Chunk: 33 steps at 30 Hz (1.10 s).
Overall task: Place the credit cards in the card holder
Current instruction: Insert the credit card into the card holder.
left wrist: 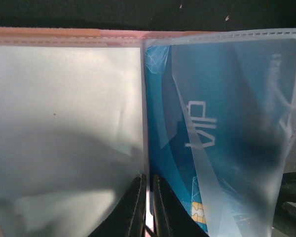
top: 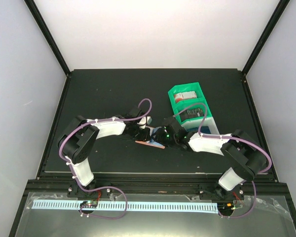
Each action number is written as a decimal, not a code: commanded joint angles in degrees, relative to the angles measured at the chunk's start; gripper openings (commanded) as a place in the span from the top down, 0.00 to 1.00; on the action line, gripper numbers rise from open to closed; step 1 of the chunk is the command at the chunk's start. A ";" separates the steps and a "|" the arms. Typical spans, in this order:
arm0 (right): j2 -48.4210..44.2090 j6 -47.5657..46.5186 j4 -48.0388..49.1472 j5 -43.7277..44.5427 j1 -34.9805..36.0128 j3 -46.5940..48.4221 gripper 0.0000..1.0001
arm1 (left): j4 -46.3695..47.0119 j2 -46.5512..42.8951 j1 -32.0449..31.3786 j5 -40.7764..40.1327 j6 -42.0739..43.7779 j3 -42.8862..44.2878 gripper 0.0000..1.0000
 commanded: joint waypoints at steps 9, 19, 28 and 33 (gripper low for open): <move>0.06 -1.39 2.85 -2.12 0.21 2.62 0.63 | -3.13 -4.22 -0.36 -7.42 -2.23 -1.55 0.91; 4.45 -3.19 2.45 -3.94 0.11 5.70 0.61 | -2.80 -5.24 0.80 -7.57 -3.12 -2.74 0.89; 6.47 -6.23 5.45 -6.51 -0.03 7.65 0.52 | -2.34 -9.59 3.58 -8.83 -4.15 -4.87 0.89; 6.37 -7.55 5.41 -6.73 -0.09 8.29 0.46 | -0.92 -11.21 5.10 -6.60 -4.15 -5.98 0.88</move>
